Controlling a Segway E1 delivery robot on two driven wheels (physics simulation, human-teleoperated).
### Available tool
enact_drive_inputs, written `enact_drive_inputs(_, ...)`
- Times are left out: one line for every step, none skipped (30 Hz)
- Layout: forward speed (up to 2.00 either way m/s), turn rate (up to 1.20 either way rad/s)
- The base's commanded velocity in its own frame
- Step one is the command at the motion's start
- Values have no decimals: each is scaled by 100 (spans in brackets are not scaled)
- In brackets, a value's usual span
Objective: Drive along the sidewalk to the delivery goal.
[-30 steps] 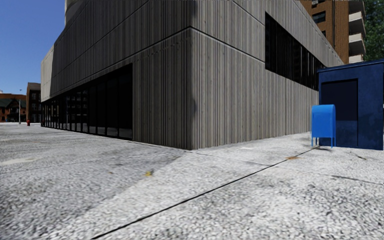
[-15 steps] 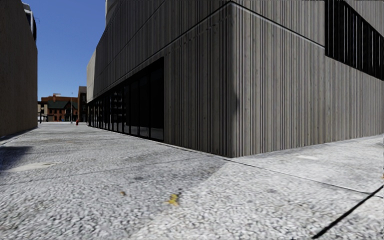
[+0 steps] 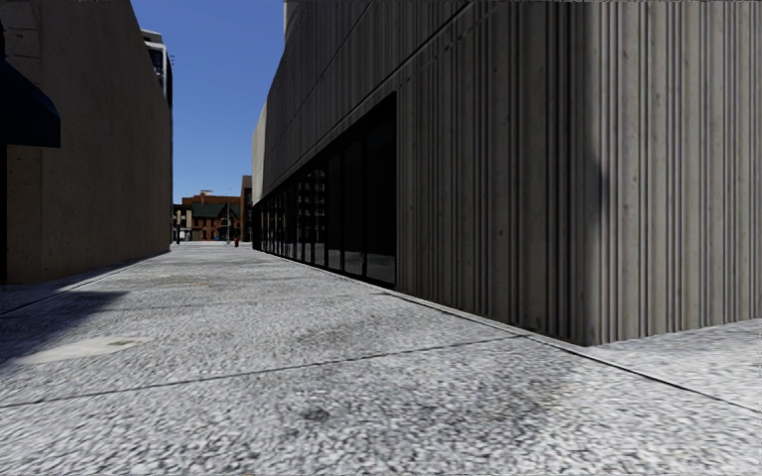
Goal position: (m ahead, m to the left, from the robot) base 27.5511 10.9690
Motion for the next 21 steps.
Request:
enact_drive_inputs(200, 49)
enact_drive_inputs(200, 49)
enact_drive_inputs(200, 49)
enact_drive_inputs(200, 49)
enact_drive_inputs(200, 49)
enact_drive_inputs(200, 49)
enact_drive_inputs(200, 49)
enact_drive_inputs(200, 36)
enact_drive_inputs(200, 36)
enact_drive_inputs(200, 14)
enact_drive_inputs(200, 0)
enact_drive_inputs(200, 0)
enact_drive_inputs(200, 0)
enact_drive_inputs(200, 0)
enact_drive_inputs(200, 0)
enact_drive_inputs(200, 0)
enact_drive_inputs(200, 0)
enact_drive_inputs(200, 5)
enact_drive_inputs(200, 15)
enact_drive_inputs(200, 15)
enact_drive_inputs(200, 23)
